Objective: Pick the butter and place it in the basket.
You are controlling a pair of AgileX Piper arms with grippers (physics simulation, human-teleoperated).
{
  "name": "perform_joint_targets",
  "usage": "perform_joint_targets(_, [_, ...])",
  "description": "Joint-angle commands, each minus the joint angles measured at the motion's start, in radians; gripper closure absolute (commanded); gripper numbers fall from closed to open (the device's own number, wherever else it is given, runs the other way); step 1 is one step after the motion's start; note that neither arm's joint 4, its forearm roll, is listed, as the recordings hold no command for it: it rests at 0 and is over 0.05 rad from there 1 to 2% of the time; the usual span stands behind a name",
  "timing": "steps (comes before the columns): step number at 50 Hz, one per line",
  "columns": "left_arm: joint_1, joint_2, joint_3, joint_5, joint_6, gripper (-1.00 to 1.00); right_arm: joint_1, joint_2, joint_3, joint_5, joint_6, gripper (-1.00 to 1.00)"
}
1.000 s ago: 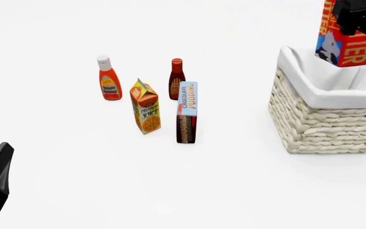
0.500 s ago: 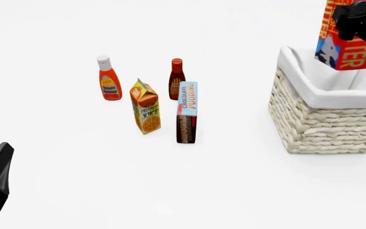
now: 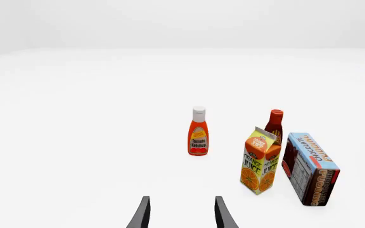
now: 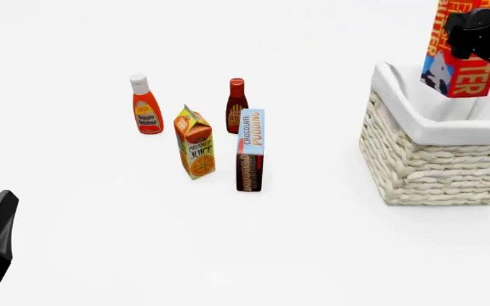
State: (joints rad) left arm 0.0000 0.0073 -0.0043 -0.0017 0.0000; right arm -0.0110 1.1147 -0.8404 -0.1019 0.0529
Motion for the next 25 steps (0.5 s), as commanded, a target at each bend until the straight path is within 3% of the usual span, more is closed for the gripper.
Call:
perform_joint_targets(1, [0.000,0.000,0.000,0.000,0.000,-1.00,-0.006,0.006,-0.008,-0.028,0.027,1.00])
perform_joint_targets(25, [0.000,0.000,0.000,0.000,0.000,-1.00,-0.018,0.021,0.019,-0.077,0.043,1.00])
